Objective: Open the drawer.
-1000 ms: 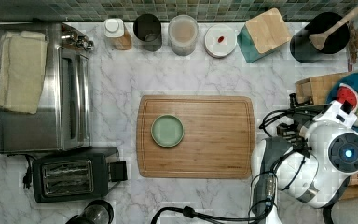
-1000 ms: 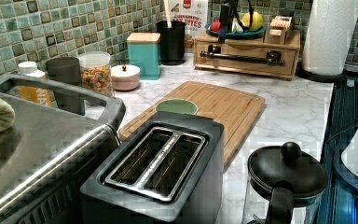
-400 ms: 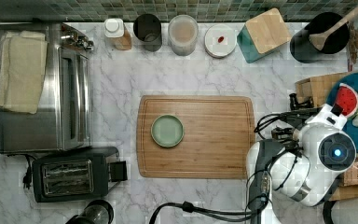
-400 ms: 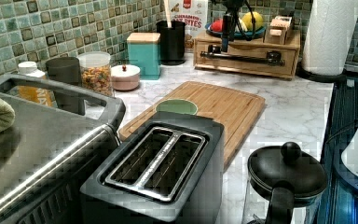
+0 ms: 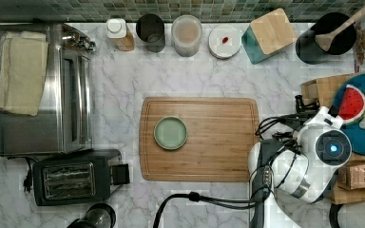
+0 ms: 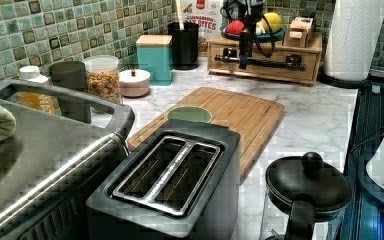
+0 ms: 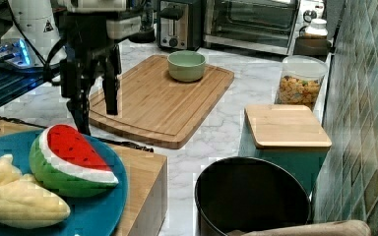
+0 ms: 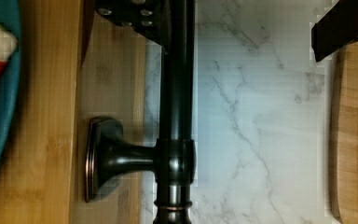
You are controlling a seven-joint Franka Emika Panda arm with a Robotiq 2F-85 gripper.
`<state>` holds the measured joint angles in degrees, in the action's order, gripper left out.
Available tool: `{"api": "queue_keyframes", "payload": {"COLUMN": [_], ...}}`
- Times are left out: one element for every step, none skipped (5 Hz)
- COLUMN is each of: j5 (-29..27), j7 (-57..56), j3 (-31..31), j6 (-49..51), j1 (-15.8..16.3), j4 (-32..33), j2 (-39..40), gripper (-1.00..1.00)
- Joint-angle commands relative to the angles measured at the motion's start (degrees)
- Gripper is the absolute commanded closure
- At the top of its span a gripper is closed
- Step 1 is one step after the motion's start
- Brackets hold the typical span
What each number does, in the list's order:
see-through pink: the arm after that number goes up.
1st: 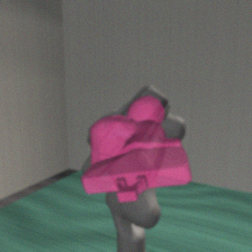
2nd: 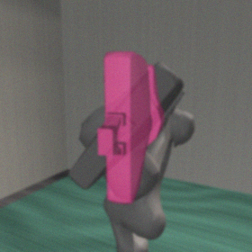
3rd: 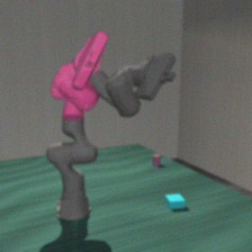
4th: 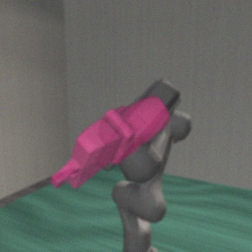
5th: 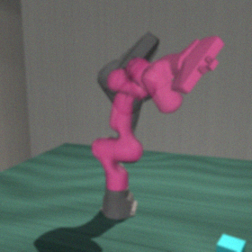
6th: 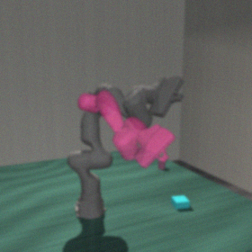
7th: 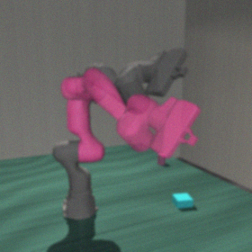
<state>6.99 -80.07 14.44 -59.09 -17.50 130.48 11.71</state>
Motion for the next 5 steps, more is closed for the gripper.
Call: {"api": "queue_keyframes", "payload": {"j5": [2.2,-3.5,-8.1,-7.0,-4.4], "j7": [3.1,-0.2,-3.0,-3.5,-2.8], "j3": [3.4,1.0,-1.1,-0.4,0.5], "j6": [-1.2,1.8,-0.8,1.1,3.9], "j1": [-0.7,-2.1,-3.1,-2.4,-1.4], "j4": [1.1,-0.6,-1.2,-4.2,-5.7], "j2": [-0.9,2.2,5.4,8.5,9.6], "gripper": [-1.00,-1.00,-1.00,-1.00,-1.00]}}
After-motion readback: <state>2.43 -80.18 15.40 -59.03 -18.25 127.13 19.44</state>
